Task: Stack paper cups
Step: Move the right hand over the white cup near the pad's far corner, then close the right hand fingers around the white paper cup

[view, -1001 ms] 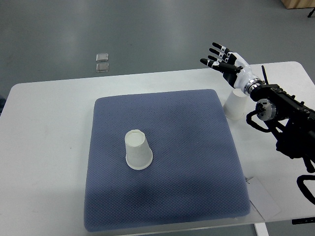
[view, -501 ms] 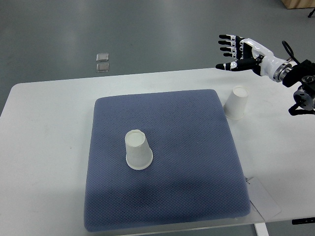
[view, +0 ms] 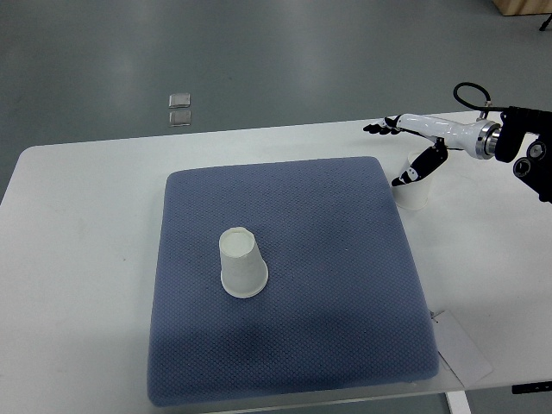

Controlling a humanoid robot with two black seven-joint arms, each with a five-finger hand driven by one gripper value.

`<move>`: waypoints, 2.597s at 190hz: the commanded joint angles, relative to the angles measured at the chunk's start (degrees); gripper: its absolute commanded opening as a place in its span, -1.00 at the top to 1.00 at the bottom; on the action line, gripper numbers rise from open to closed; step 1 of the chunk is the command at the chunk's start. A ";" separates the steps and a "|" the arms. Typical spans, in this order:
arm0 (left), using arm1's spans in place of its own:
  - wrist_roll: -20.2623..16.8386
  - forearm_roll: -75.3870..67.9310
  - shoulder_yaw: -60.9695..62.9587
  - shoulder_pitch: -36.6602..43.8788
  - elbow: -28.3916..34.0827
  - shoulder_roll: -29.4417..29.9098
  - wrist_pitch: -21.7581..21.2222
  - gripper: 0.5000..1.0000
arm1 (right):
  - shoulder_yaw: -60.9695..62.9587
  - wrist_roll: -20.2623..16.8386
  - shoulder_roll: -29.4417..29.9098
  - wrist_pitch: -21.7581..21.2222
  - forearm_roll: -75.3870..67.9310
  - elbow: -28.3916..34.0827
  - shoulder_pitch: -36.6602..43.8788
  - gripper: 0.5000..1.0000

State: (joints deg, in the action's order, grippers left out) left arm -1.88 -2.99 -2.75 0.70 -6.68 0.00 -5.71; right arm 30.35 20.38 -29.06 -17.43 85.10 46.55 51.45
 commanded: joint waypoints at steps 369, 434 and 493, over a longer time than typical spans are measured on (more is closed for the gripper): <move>-0.06 0.00 0.02 0.01 0.00 0.00 0.00 -1.00 | -20.25 0.45 2.95 14.27 3.93 -12.71 5.41 -0.13; -0.06 0.00 -0.06 0.01 0.00 0.00 0.00 -1.00 | -21.04 0.45 2.95 14.27 3.93 -13.42 5.50 0.35; -0.06 0.00 0.02 0.01 0.00 0.00 0.00 -1.00 | -20.51 1.33 0.76 14.00 3.41 -12.62 8.84 0.69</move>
State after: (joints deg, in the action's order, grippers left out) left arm -1.88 -2.99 -2.74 0.68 -6.68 0.00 -5.71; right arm 9.36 21.16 -27.04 -3.25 88.85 33.31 58.45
